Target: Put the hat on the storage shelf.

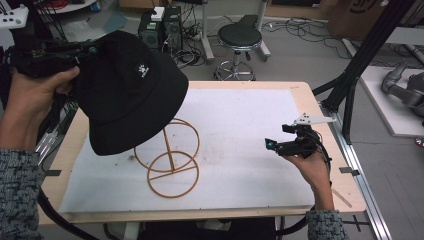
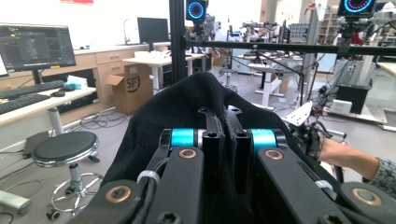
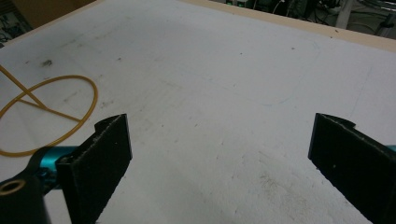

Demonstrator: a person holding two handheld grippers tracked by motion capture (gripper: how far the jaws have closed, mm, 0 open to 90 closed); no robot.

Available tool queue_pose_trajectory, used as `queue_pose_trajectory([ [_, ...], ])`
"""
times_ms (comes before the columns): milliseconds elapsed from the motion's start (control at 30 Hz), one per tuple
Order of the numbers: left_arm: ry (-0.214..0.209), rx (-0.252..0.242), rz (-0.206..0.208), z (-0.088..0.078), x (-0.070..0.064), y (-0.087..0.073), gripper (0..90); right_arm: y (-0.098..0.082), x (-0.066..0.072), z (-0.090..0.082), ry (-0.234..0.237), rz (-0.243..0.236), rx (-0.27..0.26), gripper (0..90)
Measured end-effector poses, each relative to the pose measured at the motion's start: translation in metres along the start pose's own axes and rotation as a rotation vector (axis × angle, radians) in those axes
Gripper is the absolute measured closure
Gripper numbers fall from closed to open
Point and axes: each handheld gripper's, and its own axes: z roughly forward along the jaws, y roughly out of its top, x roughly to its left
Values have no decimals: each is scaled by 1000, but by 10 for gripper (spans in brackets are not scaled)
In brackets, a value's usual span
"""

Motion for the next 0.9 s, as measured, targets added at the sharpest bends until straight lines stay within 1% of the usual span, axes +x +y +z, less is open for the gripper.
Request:
queue_pose_trajectory([
  [133, -25, 8, -2, 6, -7, -1, 869, 0, 0, -1, -1, 3, 0, 59],
  [167, -27, 13, 10, 10, -11, -2, 868, 0, 0, -1, -1, -1, -3, 59],
  [233, -34, 18, 14, 12, -14, -2, 868, 0, 0, -1, 0, 2, -4, 59],
  [333, -32, 33, 27, 18, -18, -4, 868, 0, -1, -1, -1, -2, -6, 59],
  [400, -38, 37, 26, 20, -20, -6, 867, 0, -1, -2, 0, -1, -6, 59],
  [433, -46, 41, 16, 23, -22, -8, 867, 0, -1, -2, 0, 1, -7, 58],
  [500, -52, 48, 16, 24, -23, -9, 867, 0, -1, -3, 0, 1, -10, 59],
  [567, -56, 61, 20, 28, -27, -13, 865, 0, -2, -3, -3, 2, -13, 58],
  [767, -60, 81, 35, 34, -34, -19, 864, 0, -1, -3, -1, 6, -8, 58],
  [867, -67, 101, 36, 39, -40, -22, 864, 0, -2, -3, -1, 7, -8, 59],
  [900, -67, 101, 36, 39, -40, -22, 864, 0, -2, -3, -1, 7, -8, 59],
])
